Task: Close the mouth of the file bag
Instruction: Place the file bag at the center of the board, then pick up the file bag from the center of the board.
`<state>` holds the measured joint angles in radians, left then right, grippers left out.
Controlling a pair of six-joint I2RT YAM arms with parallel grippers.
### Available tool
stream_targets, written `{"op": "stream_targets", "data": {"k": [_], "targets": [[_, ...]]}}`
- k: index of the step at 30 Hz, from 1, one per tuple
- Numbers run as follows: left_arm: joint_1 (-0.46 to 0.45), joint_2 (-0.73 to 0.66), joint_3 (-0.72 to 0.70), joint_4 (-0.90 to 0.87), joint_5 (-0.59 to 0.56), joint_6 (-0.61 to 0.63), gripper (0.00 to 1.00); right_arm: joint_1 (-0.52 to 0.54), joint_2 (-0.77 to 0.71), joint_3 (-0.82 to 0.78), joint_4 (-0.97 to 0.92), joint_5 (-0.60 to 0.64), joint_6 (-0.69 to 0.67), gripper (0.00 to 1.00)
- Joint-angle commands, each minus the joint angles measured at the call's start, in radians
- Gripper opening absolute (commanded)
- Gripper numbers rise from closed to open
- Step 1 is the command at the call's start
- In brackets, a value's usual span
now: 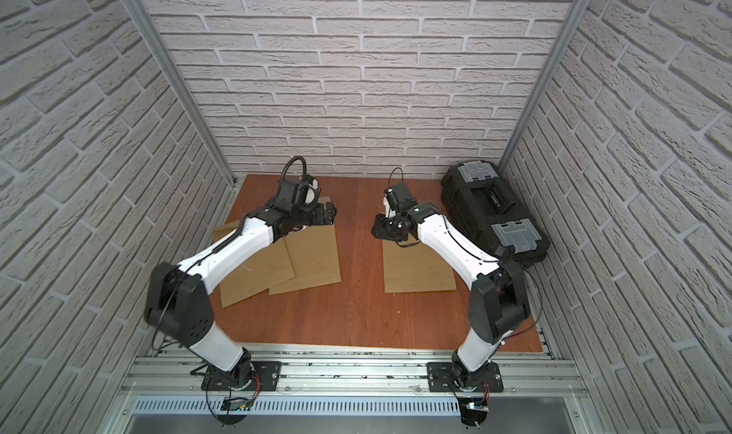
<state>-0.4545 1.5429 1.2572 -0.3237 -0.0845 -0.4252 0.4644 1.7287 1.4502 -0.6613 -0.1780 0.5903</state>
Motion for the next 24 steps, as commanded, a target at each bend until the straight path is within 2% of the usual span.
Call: {"op": "stream_targets", "data": {"k": [1, 3, 6, 7, 8, 10, 13, 19, 21, 24], "targets": [[0.026, -0.084, -0.141, -0.002, -0.270, 0.106, 0.98, 0.080, 0.103, 0.033, 0.118, 0.004, 0.086, 0.44], [0.124, -0.140, -0.212, 0.030, -0.164, 0.002, 0.98, 0.117, 0.170, 0.057, 0.153, 0.001, 0.121, 0.44], [0.324, -0.179, -0.328, 0.159, 0.238, -0.151, 0.98, 0.169, 0.297, 0.126, 0.157, -0.020, 0.164, 0.44], [0.353, -0.165, -0.347, 0.186, 0.314, -0.181, 0.93, 0.179, 0.331, 0.146, 0.158, -0.028, 0.178, 0.44], [0.355, -0.142, -0.345, 0.178, 0.342, -0.179, 0.90, 0.187, 0.357, 0.167, 0.159, -0.031, 0.192, 0.44], [0.315, -0.084, -0.318, 0.122, 0.341, -0.141, 0.84, 0.192, 0.418, 0.212, 0.160, -0.056, 0.215, 0.44], [0.268, -0.024, -0.306, 0.082, 0.277, -0.131, 0.80, 0.193, 0.483, 0.278, 0.126, -0.056, 0.221, 0.42], [0.261, 0.055, -0.335, 0.097, 0.246, -0.174, 0.73, 0.192, 0.549, 0.337, 0.066, -0.039, 0.229, 0.43], [0.258, 0.084, -0.350, 0.121, 0.254, -0.194, 0.68, 0.193, 0.558, 0.348, 0.059, -0.035, 0.227, 0.44], [0.240, 0.117, -0.371, 0.152, 0.255, -0.219, 0.61, 0.188, 0.584, 0.350, 0.092, -0.092, 0.235, 0.44]]}}
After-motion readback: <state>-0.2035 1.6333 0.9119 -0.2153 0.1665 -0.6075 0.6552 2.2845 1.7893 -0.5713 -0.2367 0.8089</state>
